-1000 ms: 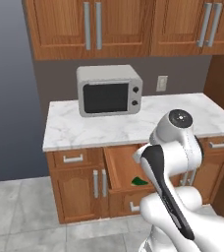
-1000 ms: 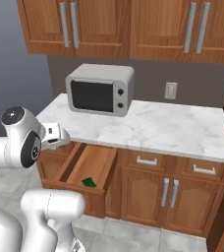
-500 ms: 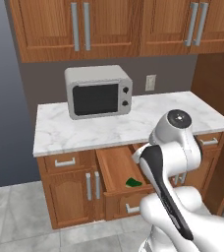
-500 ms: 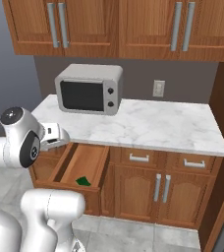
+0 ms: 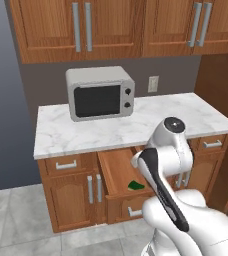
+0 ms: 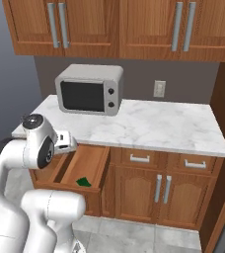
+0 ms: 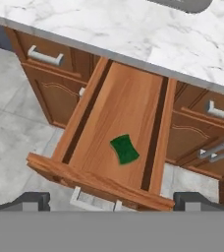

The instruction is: Restock the sink supplies by placing the sponge and soap dispenser on the counter and next to the sink. Make sure the soap dispenser is upright.

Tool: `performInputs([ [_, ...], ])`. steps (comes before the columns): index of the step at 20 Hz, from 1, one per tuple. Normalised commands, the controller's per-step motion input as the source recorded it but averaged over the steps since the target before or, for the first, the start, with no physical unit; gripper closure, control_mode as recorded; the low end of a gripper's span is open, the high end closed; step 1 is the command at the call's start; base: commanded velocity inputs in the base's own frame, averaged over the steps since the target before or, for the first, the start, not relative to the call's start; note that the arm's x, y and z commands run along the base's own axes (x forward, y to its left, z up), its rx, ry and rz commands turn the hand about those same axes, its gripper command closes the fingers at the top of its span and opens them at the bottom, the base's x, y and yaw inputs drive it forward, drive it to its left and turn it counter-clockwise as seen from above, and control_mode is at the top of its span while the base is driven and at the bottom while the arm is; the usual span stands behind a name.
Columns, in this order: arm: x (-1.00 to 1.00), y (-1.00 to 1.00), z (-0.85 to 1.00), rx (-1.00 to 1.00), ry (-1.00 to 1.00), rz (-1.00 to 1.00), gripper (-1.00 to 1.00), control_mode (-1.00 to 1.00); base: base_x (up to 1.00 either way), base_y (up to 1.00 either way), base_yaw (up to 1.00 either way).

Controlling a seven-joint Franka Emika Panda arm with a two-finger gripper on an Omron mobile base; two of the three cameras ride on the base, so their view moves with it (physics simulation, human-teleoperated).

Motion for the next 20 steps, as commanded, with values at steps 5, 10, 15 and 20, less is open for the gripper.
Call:
performInputs([
  [5, 0.64, 0.0, -0.74, 0.08, 0.17, 0.0, -1.0, -1.0, 0.0, 0.0, 0.0],
  [10, 0.5, 0.0, -0.46, 0.01, 0.1, 0.0, -1.0, -1.0, 0.0, 0.0, 0.0],
  [15, 0.38, 0.0, -0.52, 0.0, 0.11, 0.0, -1.0, -1.0, 0.0, 0.0, 0.0],
  [20, 0.29, 0.0, -0.79, 0.0, 0.1, 0.0, -1.0, -1.0, 0.0, 0.0, 0.0],
])
